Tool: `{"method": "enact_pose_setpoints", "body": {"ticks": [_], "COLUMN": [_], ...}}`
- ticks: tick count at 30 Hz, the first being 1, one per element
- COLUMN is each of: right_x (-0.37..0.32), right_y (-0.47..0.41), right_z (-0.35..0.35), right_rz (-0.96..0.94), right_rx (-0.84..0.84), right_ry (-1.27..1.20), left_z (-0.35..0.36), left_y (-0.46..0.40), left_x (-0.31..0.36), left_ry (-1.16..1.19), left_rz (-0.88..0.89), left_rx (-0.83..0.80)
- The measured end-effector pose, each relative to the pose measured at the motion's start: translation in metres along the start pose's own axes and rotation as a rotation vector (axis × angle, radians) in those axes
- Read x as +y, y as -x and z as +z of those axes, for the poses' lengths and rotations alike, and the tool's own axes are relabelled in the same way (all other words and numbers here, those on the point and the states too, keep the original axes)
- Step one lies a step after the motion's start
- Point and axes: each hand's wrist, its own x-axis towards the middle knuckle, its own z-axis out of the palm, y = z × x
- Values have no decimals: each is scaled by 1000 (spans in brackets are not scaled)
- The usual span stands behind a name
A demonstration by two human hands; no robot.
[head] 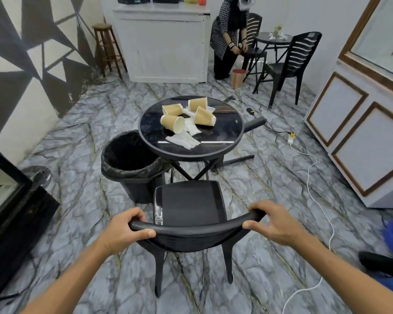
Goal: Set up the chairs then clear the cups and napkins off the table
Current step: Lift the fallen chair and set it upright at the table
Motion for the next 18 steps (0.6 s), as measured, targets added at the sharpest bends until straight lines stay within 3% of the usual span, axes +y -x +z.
{"method": "enact_pose_setpoints", "body": {"ticks": [5,18], "right_x": [-4,-22], "right_y": [0,7], "right_z": [1,-11], "right_rz": [24,268], "right_rx": [-13,-234], "right_ry": [-12,131], "left_z": [2,-6], "left_y": [2,33], "left_x": [6,34], "left_ry": [-30,-51], "left_rz": [-19,-66], "left_rx": [12,-9]}}
